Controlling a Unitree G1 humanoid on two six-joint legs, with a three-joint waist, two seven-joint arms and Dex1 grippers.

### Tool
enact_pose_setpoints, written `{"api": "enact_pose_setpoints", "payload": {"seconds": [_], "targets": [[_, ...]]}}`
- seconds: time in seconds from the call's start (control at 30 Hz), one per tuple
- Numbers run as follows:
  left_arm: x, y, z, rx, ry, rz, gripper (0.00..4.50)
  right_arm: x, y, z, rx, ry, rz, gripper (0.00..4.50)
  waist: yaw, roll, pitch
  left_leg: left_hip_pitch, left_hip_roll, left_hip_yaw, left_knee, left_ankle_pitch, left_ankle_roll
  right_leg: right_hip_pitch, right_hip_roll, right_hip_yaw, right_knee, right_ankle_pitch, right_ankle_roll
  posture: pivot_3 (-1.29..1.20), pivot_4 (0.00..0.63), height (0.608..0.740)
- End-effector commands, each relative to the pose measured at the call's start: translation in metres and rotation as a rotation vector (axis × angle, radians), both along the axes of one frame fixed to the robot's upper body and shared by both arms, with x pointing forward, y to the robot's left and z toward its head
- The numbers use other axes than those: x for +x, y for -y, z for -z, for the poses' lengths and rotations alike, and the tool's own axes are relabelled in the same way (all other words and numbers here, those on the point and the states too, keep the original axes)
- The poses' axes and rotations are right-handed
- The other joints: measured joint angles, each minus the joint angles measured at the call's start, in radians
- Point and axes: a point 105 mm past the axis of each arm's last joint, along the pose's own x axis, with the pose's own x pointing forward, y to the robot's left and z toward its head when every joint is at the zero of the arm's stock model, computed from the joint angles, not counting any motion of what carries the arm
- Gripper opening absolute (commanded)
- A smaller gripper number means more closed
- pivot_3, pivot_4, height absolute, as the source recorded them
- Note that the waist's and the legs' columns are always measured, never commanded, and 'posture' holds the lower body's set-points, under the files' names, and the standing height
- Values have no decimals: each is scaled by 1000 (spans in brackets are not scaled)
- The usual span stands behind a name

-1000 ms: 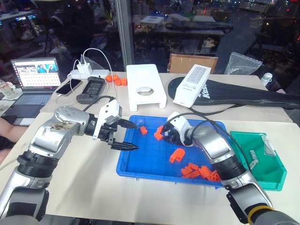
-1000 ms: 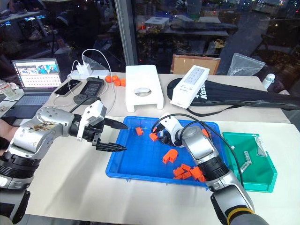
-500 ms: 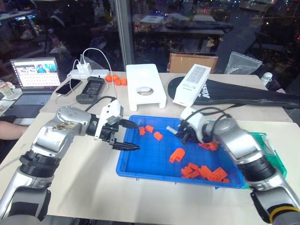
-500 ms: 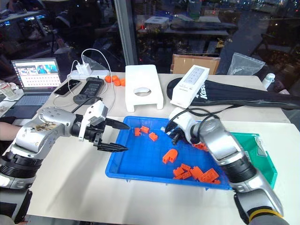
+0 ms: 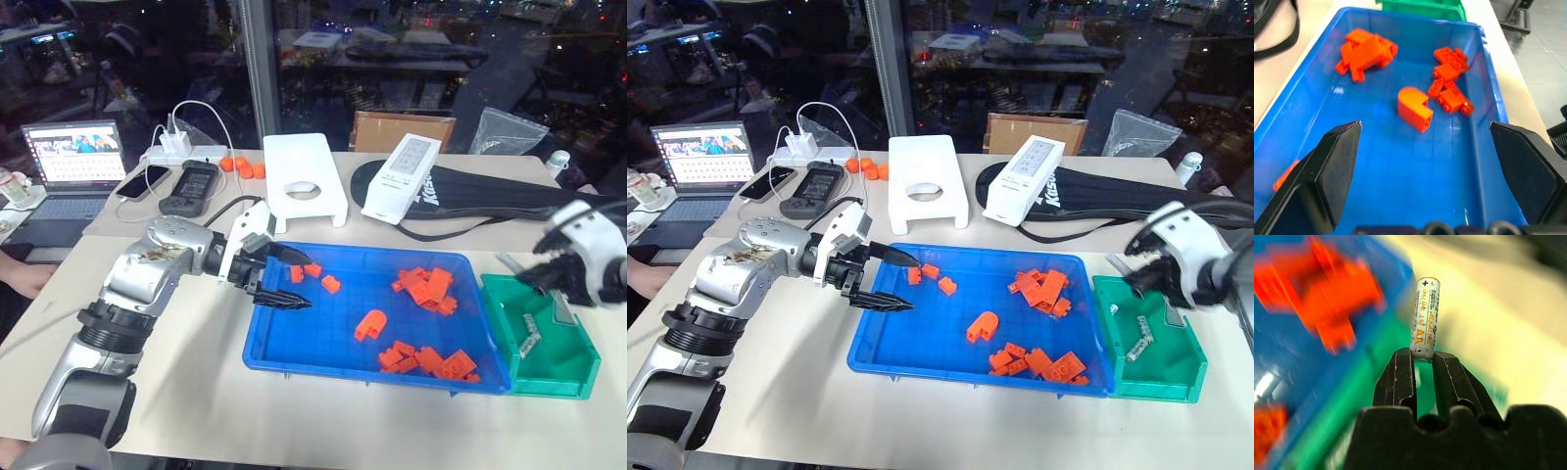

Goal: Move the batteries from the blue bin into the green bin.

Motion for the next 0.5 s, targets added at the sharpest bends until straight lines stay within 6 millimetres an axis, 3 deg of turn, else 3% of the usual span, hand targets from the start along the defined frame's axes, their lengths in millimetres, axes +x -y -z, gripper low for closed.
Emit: {"api": "enact_pose_setpoints", "payload": {"seconds": [0.03, 0.23, 0.33, 0.4, 0.5], "targets": [[1, 5, -15, -33, 49, 20, 4500, -5, -1, -4, -19, 39, 0, 197, -8, 0, 0, 0, 0, 0, 0, 0, 0, 0, 0, 0, 0, 0, 0, 0, 150, 706], [0, 14, -41, -168, 49, 34, 4500, -19, 0, 15, -6, -17, 30, 197, -8, 0, 0, 0, 0, 0, 1, 0, 0, 1, 0, 0, 0, 0, 1, 0, 150, 706], [-1, 17, -42, -170, 49, 37, 4500, -21, 1, 18, 12, -33, 42, 197, -6, 0, 0, 0, 0, -1, 1, 0, 0, 1, 0, 0, 0, 0, 1, 0, 150, 706], [-2, 18, -42, -168, 51, 39, 4500, -23, 2, 20, 19, -54, 40, 1207, -6, 0, 0, 0, -1, -1, 1, 0, 0, 1, 0, 0, 0, 0, 1, 0, 150, 706], [-2, 19, -43, -172, 51, 37, 4500, -25, 3, 18, 16, -56, 38, 2052, -5, 0, 0, 0, -1, -1, 1, 0, 0, 1, 0, 0, 0, 0, 1, 0, 150, 706]]}}
